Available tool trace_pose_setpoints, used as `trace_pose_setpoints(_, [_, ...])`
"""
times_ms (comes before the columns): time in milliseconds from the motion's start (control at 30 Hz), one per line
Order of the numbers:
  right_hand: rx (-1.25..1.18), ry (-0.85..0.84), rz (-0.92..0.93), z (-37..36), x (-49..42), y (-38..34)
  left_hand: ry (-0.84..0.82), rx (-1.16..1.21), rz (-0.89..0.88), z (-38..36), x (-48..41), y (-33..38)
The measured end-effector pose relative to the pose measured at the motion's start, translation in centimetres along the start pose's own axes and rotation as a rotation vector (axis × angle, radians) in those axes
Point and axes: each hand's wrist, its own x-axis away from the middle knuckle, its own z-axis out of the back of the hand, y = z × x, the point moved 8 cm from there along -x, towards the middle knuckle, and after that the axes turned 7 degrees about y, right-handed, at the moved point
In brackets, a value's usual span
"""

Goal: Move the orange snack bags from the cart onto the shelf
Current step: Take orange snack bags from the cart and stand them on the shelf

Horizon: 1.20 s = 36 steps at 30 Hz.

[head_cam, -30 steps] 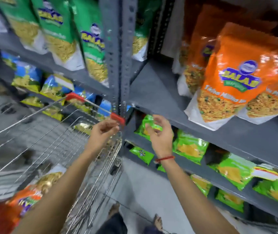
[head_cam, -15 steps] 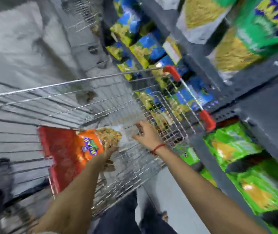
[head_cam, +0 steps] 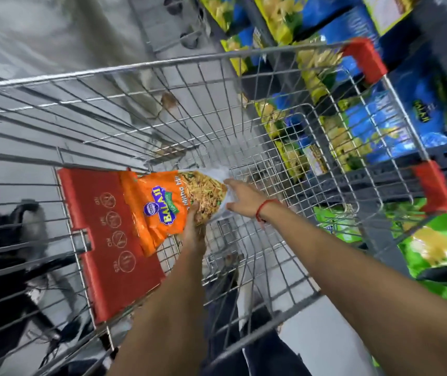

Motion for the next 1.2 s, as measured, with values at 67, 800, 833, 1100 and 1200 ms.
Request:
trace_pose_setpoints(67, [-0.036,0.094,-0.003,1.3,0.1,0.4,-0.116,-0.156,0.061,0.4,-0.2,-0.5])
trace_pose_setpoints(800, [-0.677,0.368,0.143,17.8,20.6,1.6,-0.729,-0.692,-0.765,-17.4,27.7,15.3])
trace_pose_setpoints(833, [-0.716,0.414,0.154,18.4,22.3,2.1,-0.751,-0.601,-0.785,-18.7,29.7,15.6])
trace_pose_setpoints(1100, [-0.956,0.733,0.176,19.8,37.5,9.7,-0.898,-0.434,-0.983,-28.6,45.5,10.3])
trace_pose_setpoints(1200, [-0.992,0.875,0.131,19.2,43.9,14.2,-1.025,-0.503,-1.002,-31.3,51.1,3.4])
